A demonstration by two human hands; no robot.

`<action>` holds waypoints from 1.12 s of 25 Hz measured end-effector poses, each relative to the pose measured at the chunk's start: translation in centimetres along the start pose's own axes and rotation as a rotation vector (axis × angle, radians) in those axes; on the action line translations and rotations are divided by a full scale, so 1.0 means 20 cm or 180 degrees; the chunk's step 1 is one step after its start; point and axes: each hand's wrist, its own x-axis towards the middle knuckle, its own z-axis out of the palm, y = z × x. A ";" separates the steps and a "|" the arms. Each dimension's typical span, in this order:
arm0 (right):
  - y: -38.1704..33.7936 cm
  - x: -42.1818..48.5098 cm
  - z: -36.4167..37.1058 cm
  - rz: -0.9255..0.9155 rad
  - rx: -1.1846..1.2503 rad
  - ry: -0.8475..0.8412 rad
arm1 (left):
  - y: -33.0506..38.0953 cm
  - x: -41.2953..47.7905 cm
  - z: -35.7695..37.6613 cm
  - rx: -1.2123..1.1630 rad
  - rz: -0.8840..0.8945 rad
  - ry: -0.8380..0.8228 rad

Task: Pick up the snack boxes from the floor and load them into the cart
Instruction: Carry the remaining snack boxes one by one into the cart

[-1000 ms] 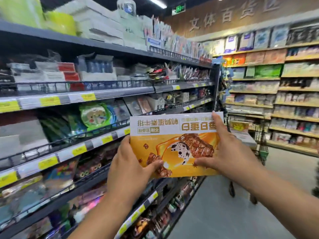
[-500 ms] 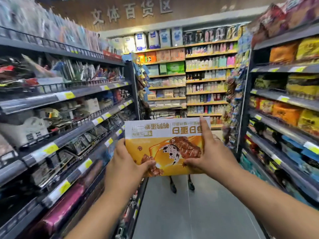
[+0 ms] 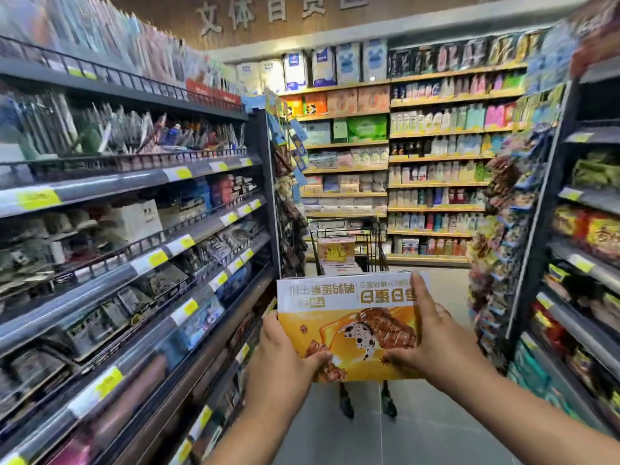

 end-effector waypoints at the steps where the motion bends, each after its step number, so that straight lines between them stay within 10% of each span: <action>1: 0.01 0.13 0.04 -0.0023 -0.0004 -0.0004 | -0.01 0.13 0.06 0.0015 0.0037 0.0022; 28: 0.83 3.62 1.05 0.0029 0.0149 -0.0396 | -0.20 3.16 2.05 0.0392 -0.0024 -0.0395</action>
